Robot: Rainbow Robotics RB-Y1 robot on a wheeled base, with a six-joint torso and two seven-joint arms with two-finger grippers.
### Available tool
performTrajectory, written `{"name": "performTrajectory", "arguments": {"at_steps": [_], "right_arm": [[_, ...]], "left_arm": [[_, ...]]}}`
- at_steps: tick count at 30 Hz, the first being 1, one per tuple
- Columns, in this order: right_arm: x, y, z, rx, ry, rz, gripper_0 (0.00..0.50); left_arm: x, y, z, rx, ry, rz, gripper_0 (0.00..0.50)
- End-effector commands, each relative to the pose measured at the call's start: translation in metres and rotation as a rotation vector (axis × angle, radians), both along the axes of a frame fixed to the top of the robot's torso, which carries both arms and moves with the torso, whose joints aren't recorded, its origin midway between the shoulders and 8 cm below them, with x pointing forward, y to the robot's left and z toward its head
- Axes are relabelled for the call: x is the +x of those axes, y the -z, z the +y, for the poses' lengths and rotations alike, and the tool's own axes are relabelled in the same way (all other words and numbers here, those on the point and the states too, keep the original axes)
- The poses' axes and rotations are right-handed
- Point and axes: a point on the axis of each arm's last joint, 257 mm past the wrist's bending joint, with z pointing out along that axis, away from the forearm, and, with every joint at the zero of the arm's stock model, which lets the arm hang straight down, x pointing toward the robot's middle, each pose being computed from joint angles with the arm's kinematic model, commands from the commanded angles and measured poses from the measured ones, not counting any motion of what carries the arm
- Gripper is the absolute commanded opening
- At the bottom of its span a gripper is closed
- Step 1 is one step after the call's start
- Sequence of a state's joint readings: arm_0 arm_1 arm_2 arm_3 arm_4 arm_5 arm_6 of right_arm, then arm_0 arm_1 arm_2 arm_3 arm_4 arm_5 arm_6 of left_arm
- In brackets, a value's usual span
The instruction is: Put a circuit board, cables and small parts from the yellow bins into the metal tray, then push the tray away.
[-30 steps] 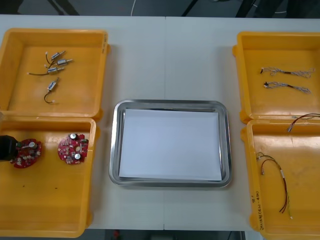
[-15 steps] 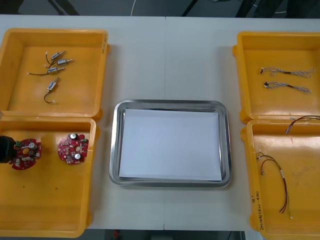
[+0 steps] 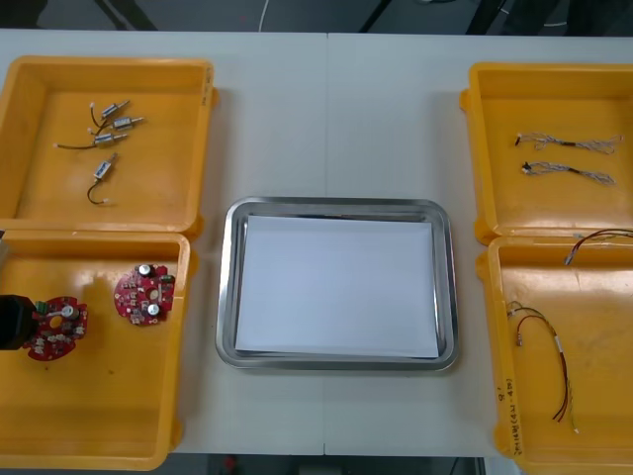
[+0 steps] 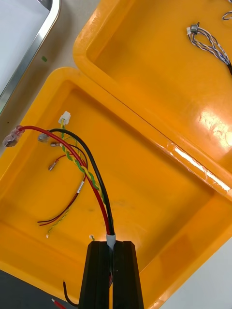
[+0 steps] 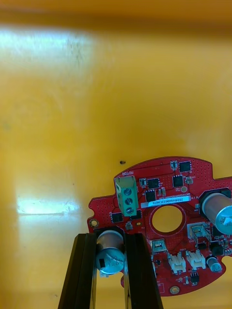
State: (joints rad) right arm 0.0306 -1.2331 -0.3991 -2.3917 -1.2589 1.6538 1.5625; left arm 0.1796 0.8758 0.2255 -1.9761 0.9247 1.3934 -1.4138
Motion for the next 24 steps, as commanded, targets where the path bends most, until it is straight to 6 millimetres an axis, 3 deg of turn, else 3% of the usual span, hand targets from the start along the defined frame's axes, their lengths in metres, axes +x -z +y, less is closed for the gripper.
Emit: {"name": "performTrajectory", "arguments": {"at_steps": [1,13,24], "right_arm": [[-0.004,-0.001,-0.001,-0.043,-0.027,0.008,0.000],[-0.004,-0.001,0.001,-0.029,-0.024,0.014,0.000],[-0.004,0.000,0.001,-0.017,-0.020,0.021,0.000]], "left_arm": [[-0.009,0.009,-0.002,-0.009,-0.035,-0.009,0.000],[-0.010,0.028,-0.016,-0.012,-0.018,-0.001,0.000],[-0.012,0.032,-0.015,0.000,-0.018,0.010,0.007]]}}
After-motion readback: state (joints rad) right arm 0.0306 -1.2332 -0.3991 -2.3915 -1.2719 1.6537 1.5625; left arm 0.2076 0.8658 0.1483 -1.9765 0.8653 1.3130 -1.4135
